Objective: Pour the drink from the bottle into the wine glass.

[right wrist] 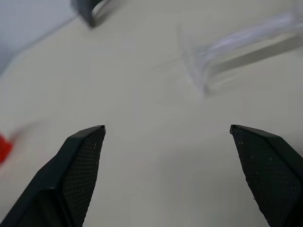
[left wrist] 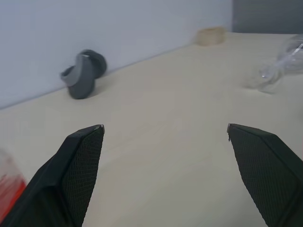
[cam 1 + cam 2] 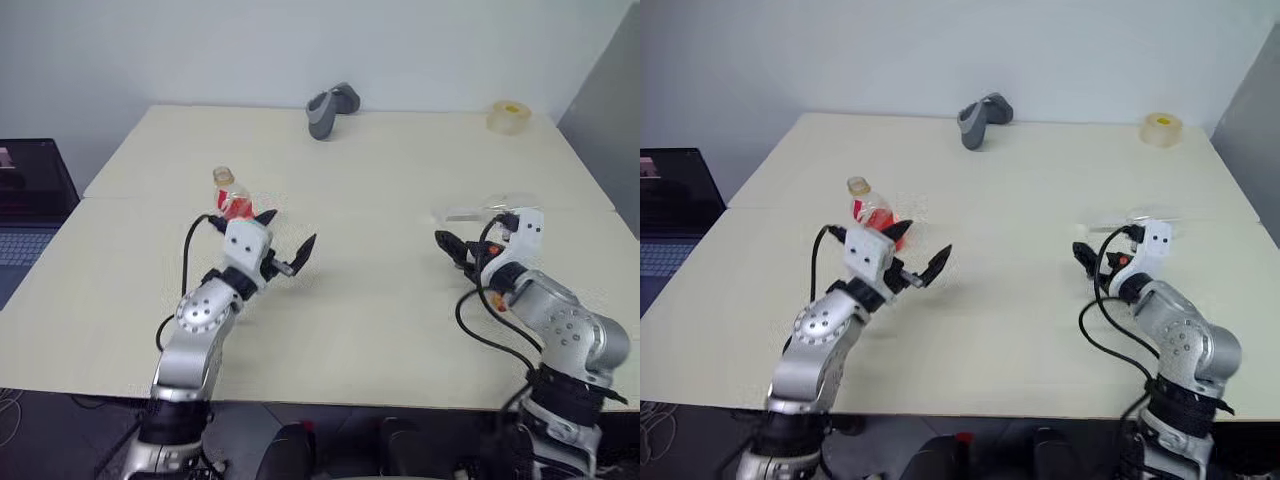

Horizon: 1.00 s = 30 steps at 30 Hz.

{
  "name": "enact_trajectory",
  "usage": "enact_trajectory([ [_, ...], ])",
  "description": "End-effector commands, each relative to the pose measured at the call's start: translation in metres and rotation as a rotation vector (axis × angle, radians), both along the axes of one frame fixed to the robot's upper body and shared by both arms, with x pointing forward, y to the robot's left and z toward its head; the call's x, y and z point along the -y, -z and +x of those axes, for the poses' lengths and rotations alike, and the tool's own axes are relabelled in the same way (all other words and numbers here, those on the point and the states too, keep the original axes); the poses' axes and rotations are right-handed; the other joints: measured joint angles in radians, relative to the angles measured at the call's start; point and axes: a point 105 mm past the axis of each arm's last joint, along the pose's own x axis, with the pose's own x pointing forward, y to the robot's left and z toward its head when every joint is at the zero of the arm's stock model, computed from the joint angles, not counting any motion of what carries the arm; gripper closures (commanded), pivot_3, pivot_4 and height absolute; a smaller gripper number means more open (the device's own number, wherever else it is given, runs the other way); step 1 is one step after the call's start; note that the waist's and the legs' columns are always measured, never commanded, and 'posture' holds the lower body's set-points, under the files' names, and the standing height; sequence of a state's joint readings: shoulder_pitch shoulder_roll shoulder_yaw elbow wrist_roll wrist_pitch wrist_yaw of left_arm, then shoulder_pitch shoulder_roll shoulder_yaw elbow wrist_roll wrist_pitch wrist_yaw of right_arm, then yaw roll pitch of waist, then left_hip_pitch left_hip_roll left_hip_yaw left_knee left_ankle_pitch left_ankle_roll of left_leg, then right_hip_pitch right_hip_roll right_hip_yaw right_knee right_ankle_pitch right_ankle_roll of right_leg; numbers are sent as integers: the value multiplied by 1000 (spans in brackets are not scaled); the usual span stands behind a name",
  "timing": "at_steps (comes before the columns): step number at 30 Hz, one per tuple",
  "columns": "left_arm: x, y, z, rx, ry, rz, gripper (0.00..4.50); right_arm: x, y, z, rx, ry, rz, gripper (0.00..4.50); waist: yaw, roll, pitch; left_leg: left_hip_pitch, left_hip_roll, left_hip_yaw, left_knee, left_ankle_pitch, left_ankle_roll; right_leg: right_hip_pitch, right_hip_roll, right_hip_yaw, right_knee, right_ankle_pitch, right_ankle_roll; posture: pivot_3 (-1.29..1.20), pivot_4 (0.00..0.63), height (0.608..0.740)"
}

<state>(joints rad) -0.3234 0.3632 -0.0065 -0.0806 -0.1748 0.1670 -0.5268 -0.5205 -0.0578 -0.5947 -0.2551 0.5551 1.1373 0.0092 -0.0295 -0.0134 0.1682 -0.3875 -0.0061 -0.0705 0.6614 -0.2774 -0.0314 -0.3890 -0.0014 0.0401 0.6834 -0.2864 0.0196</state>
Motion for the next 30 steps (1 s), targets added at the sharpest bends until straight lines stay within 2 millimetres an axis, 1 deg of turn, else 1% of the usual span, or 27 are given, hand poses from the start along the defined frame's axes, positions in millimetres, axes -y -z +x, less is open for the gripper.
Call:
enact_trajectory([
  [1, -2, -1, 12, -26, 66, -10, 35, 17, -13, 11, 39, 137, 124, 0, 0, 0, 0, 0, 0, 1, 0, 0, 0, 0, 0, 0, -1, 0, 0, 0, 150, 740],
  [3, 0, -6, 21, -41, 105, -20, 35, 15, -15, 17, 44, 153, 197, 0, -1, 0, 0, -1, 0, 1, 0, 0, 0, -1, 0, 0, -2, 0, 0, 0, 150, 740],
  [4, 4, -9, 23, -49, 141, -21, 35, 14, -14, 20, 42, 160, 232, 0, -2, 0, 0, -2, 0, 2, 0, 0, 0, -1, 0, 0, -2, 0, 0, 0, 150, 740],
  [7, 20, -16, 23, -63, 263, 10, 35, 7, -9, 28, 29, 163, 308, 0, -3, 0, 0, -3, 0, 2, 1, 0, 0, -2, 0, 0, -1, 0, 0, 0, 150, 740],
  [10, 31, -21, 21, -67, 329, 23, 35, 1, -4, 34, 19, 164, 370, 0, -3, 0, 0, -3, 0, 2, 1, 0, 0, -2, -1, 1, -1, 0, 0, 0, 150, 740],
  [13, 36, -23, 22, -66, 348, 19, 35, 1, 1, 40, 26, 183, 400, 0, -4, 1, 0, -3, 0, 2, 1, 0, 0, -2, -1, 1, -1, 0, 0, 0, 150, 740],
  [17, 42, -24, 21, -67, 362, 19, 35, 10, 6, 49, 60, 259, 477, 0, -4, 1, 0, -3, 0, 2, 1, 0, 1, -2, -1, 1, -1, 0, 0, 0, 150, 740],
  [23, 44, -24, 21, -67, 361, 18, 35, -2, 16, 65, 67, 251, 600, 0, -5, 1, 0, -3, 0, 2, 1, 0, 1, -2, -1, 2, 0, 0, 0, 0, 150, 740],
  [26, 48, -26, 20, -67, 373, 17, 35, 0, 16, 75, 99, 298, 641, 0, -6, 1, 0, -3, 0, 2, 1, 0, 1, -2, -1, 2, 0, 0, 0, 0, 150, 740],
  [30, 55, -27, 17, -65, 386, 18, 35, 4, 18, 85, 135, 320, 636, 0, -7, 1, 0, -3, 0, 2, 1, 0, 1, -2, -1, 2, 0, 0, 0, 0, 150, 740],
])
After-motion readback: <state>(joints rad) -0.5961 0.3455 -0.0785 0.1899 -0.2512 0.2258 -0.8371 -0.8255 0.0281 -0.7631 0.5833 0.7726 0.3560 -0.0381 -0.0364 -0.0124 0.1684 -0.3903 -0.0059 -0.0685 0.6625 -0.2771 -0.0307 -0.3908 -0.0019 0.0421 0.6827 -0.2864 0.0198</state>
